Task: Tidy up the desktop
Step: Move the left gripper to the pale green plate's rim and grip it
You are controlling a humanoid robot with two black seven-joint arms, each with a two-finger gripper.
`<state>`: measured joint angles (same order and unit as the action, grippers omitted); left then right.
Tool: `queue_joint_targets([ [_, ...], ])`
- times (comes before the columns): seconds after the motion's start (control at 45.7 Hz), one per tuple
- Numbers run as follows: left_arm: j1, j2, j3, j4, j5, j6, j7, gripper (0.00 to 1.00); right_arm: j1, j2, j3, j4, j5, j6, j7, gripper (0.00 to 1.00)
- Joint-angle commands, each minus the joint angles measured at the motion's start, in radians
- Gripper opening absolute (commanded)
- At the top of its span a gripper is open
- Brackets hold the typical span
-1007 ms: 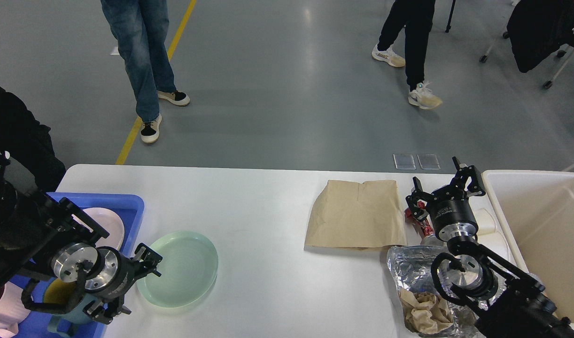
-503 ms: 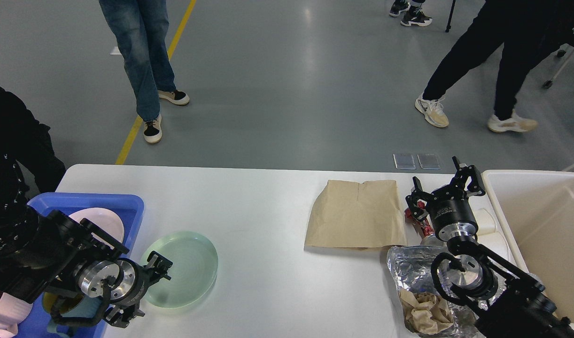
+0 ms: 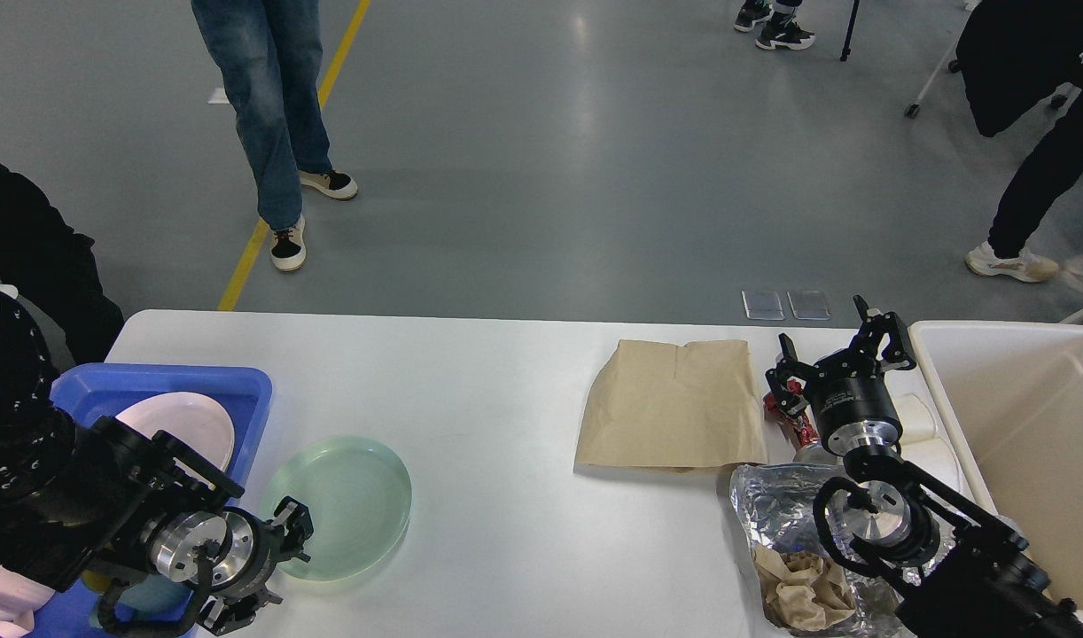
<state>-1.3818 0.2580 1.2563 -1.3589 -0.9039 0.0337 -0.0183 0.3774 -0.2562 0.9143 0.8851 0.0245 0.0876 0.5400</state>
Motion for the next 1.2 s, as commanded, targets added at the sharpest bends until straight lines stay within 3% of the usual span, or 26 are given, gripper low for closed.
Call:
queue_joint_targets([
  [0.0,0.010,0.001,-0.001,0.004,-0.029,-0.001,0.000,0.33,0.000,0.000,0.000,0.000,0.000,0.000,0.000,1.00],
  [0.416,0.030,0.001,-0.029,0.020,-0.035,-0.003,0.000,0.16,0.000,0.000,0.000,0.000,0.000,0.000,0.000,1.00],
  [0.613,0.030,0.000,-0.032,0.018,-0.036,-0.012,0.000,0.01,0.000,0.000,0.000,0.000,0.000,0.000,0.000,1.00],
  [0.963,0.007,0.015,-0.037,0.003,-0.029,-0.012,0.009,0.00,0.000,0.000,0.000,0.000,0.000,0.000,0.000,1.00],
  [1.182,-0.083,0.038,-0.025,-0.020,-0.020,-0.012,0.050,0.00,0.000,0.000,0.000,0.000,0.000,0.000,0.000,1.00],
])
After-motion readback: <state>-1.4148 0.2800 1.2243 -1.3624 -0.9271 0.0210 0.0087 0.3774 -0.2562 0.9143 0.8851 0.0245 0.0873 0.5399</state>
